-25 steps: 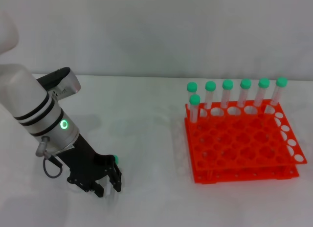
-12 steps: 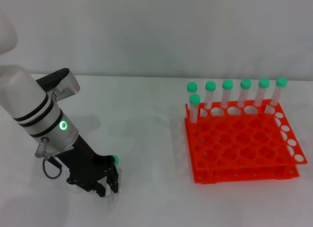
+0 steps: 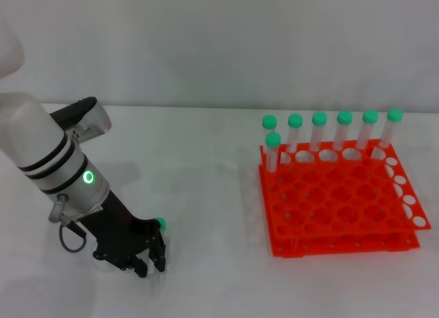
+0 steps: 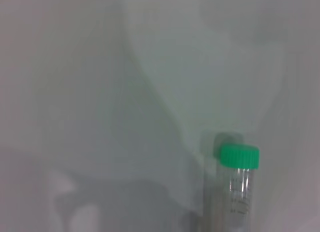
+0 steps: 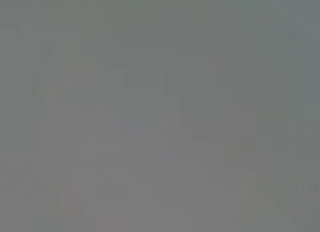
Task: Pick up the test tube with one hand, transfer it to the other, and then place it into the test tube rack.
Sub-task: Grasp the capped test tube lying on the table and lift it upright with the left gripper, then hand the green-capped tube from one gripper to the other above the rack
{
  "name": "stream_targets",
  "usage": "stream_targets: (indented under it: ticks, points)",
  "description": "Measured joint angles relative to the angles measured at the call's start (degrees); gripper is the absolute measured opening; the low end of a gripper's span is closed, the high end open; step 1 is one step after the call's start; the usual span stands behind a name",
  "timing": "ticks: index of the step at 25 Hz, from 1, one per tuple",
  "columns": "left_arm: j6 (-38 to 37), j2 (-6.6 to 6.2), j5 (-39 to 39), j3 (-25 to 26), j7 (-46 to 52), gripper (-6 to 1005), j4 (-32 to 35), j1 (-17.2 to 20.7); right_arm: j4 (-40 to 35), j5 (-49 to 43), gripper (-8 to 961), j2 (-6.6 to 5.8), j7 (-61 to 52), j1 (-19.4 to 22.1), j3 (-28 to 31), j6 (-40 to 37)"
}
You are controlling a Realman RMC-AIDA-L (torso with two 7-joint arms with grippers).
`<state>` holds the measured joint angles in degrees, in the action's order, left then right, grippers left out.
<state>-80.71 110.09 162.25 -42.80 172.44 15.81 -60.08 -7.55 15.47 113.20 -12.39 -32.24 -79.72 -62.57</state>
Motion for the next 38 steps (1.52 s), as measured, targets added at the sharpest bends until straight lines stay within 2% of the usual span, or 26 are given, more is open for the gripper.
stream_targets:
  ticks: [19, 26, 32, 38]
  points:
    - [0.1, 0.04, 0.0, -0.1, -0.6, 226, -0.1, 0.8, 0.0, 0.0, 740, 0.09, 0.0, 0.2, 0.0, -0.1]
    - [2.4, 0.02, -0.9, 0.4, -2.5, 204, 1.0, 0.9, 0.0, 0.0, 737, 0.07, 0.0, 0.4, 0.0, -0.2]
    - [8.5, 0.30, -8.5, 0.5, -9.4, 199, 4.7, 3.4, -0.1, 0.0, 734, -0.07, 0.0, 0.3, 0.9, -0.2]
    - [22.1, 1.62, -18.1, 0.5, -21.1, 203, 7.4, 7.0, -0.6, 0.0, 731, -0.23, 0.0, 0.3, 2.3, 0.2]
